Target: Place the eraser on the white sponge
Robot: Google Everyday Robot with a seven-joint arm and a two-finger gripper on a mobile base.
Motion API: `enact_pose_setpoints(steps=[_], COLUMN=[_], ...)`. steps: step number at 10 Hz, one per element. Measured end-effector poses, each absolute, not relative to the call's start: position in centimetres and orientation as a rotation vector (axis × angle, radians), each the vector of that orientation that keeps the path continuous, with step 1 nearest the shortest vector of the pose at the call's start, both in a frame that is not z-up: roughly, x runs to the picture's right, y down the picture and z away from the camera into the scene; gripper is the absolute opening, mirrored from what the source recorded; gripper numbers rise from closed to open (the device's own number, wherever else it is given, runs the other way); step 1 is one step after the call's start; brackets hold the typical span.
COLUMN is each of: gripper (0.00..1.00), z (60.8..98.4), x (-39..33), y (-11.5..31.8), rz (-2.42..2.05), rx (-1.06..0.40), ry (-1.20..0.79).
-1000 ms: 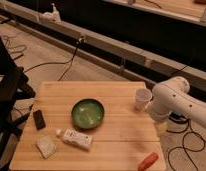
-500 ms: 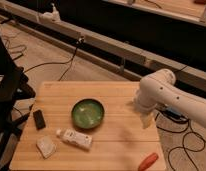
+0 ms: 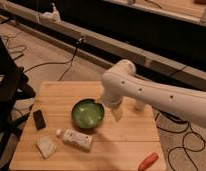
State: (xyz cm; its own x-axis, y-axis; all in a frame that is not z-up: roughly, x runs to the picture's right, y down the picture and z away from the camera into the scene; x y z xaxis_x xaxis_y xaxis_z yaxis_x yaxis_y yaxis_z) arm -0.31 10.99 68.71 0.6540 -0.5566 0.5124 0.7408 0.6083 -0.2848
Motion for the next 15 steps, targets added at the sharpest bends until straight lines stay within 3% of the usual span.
enact_pose_setpoints(steps=[6,9,15], gripper=[0.8,0.8,0.8], z=[68.3,70.3,73.1], x=[-2.2,-1.9,-19.1], y=[11.6,9.7,5.9], rz=[-0.81,-0.825,-1.146], rx=[-0.504,-0.458,-0.309], ry=[-0.429,-0.454,-0.623])
